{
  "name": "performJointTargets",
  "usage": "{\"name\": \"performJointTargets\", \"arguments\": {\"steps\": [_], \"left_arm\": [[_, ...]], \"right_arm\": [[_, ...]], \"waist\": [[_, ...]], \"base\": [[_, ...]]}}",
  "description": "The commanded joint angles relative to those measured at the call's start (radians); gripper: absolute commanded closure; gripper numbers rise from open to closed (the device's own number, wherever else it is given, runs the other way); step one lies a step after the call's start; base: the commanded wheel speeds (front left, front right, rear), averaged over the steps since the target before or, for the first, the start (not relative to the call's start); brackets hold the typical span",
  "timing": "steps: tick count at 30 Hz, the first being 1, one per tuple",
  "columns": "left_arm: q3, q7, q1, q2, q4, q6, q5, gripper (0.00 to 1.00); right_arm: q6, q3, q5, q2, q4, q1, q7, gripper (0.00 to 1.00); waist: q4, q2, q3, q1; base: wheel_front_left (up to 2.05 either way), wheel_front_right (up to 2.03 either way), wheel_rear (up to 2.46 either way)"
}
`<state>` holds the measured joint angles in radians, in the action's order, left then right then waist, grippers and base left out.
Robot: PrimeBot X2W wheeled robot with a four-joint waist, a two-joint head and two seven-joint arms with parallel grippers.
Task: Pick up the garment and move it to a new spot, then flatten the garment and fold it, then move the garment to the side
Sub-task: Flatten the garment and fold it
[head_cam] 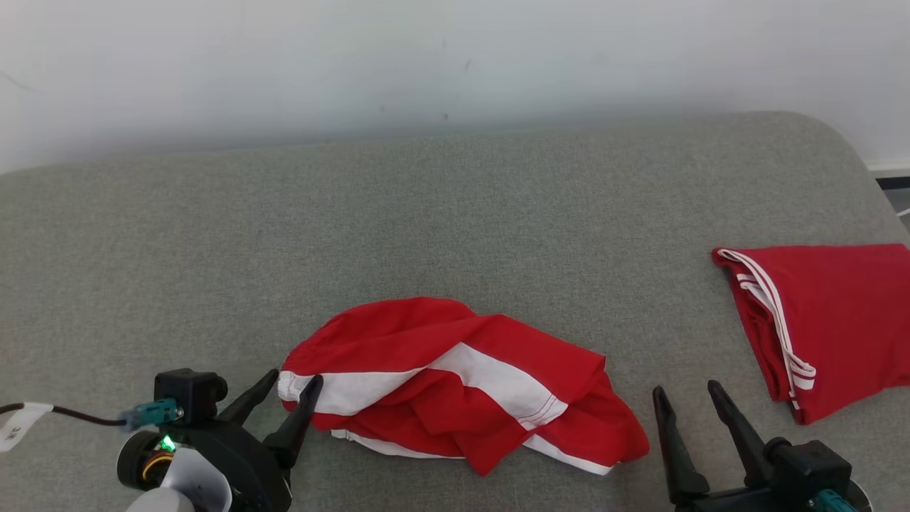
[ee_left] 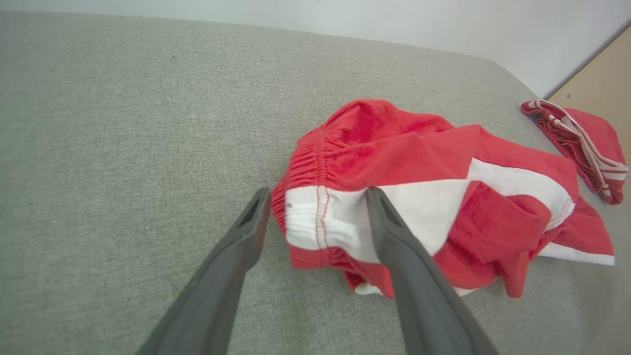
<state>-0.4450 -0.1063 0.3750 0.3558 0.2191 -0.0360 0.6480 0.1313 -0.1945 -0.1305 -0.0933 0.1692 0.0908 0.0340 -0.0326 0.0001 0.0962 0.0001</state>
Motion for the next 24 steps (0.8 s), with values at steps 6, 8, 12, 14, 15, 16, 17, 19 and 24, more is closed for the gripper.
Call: {"name": "performJointTargets", "arguments": {"steps": [6, 8, 12, 14, 15, 16, 17, 19, 24], "left_arm": [[-0.009, 0.004, 0.02, -0.005, 0.017, -0.016, 0.015, 1.0], [-0.011, 0.008, 0.022, -0.005, 0.014, -0.013, 0.009, 1.0], [-0.017, 0.01, 0.024, 0.001, -0.002, -0.004, -0.003, 1.0], [-0.018, 0.008, 0.026, 0.002, -0.009, 0.0, -0.006, 1.0], [-0.019, 0.009, 0.027, 0.003, -0.012, 0.0, -0.007, 1.0], [-0.02, 0.01, 0.028, 0.003, -0.015, 0.001, -0.008, 1.0], [-0.022, 0.01, 0.028, 0.002, -0.017, 0.001, -0.008, 1.0], [-0.025, 0.01, 0.031, -0.001, -0.02, 0.003, -0.01, 1.0], [-0.031, 0.012, 0.039, -0.005, -0.022, 0.007, -0.012, 1.0]], "right_arm": [[-0.001, -0.064, -0.041, -0.027, -0.009, -0.018, -0.006, 0.0], [-0.001, -0.097, -0.057, -0.037, -0.011, -0.016, -0.015, 0.0], [-0.001, -0.165, -0.098, -0.066, -0.014, -0.025, -0.045, 0.0], [-0.001, -0.192, -0.117, -0.079, -0.017, -0.031, -0.06, 0.0], [-0.001, -0.204, -0.125, -0.084, -0.021, -0.035, -0.068, 0.0], [-0.001, -0.212, -0.133, -0.089, -0.023, -0.038, -0.072, 0.0], [-0.001, -0.216, -0.138, -0.092, -0.027, -0.043, -0.073, 0.0], [-0.001, -0.224, -0.144, -0.098, -0.041, -0.052, -0.071, 0.0], [-0.001, -0.244, -0.166, -0.103, -0.09, -0.092, -0.067, 0.0]], "waist": [[-0.004, -0.0001, 0.023, -0.0001], [-0.001, -0.0001, 0.028, -0.0001], [0.006, -0.0001, 0.038, -0.0001], [0.011, -0.0001, 0.044, -0.0001], [0.013, -0.0001, 0.047, -0.0001], [0.015, -0.0001, 0.049, -0.0001], [0.018, -0.0001, 0.052, -0.0001], [0.024, -0.0001, 0.058, -0.0001], [0.034, -0.0001, 0.07, -0.0001]], "base": [[0.0, 0.0, 0.0], [0.0, 0.0, 0.0], [0.0, 0.0, 0.0], [0.0, 0.0, 0.0], [0.0, 0.0, 0.0], [0.0, 0.0, 0.0], [0.0, 0.0, 0.0], [0.0, 0.0, 0.0], [0.0, 0.0, 0.0]]}}
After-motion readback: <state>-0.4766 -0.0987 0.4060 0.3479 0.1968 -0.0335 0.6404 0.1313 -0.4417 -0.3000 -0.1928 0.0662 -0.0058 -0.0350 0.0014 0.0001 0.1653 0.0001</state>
